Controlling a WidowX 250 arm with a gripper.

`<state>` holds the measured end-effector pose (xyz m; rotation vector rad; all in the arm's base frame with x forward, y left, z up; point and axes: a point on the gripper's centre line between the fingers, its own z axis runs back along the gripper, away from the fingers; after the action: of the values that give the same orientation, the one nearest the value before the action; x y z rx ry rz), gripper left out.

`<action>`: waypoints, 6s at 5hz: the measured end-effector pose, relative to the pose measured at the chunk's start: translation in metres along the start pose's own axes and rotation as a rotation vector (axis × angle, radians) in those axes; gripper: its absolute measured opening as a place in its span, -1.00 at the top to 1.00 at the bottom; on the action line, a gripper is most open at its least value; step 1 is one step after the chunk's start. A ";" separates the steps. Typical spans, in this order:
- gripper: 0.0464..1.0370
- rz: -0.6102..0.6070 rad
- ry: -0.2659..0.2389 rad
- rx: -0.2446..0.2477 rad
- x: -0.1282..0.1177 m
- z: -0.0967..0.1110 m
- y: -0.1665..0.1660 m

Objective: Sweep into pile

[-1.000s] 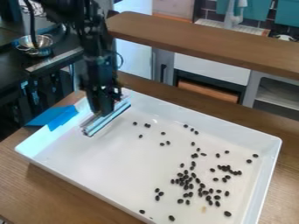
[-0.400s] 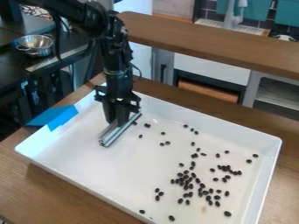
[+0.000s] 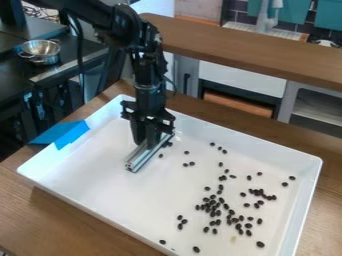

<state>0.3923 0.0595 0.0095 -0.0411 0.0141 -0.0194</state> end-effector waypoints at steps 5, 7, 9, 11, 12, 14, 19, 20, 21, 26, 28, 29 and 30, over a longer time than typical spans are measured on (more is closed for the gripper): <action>0.45 -0.090 0.005 -0.010 0.000 -0.006 -0.090; 0.45 -0.142 -0.001 -0.007 -0.009 -0.008 -0.113; 0.45 -0.199 -0.002 -0.012 -0.022 -0.010 -0.138; 0.45 -0.252 -0.003 -0.027 -0.035 -0.011 -0.169; 0.45 -0.289 0.009 -0.043 -0.046 -0.011 -0.192; 0.45 -0.290 0.038 -0.072 -0.052 -0.003 -0.192; 0.45 -0.182 -0.151 0.080 -0.075 0.017 -0.068; 0.45 -0.167 -0.100 0.038 -0.087 0.024 -0.071; 0.45 -0.154 -0.064 -0.006 -0.104 0.028 -0.077; 0.45 -0.045 -0.094 0.079 -0.092 0.002 -0.085; 0.45 -0.057 -0.073 0.142 -0.099 -0.009 -0.078; 0.45 -0.067 -0.066 0.137 -0.104 -0.009 -0.082; 0.45 -0.064 -0.037 0.115 -0.107 -0.007 -0.095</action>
<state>0.2833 -0.0334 0.0074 0.0733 -0.0255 -0.0838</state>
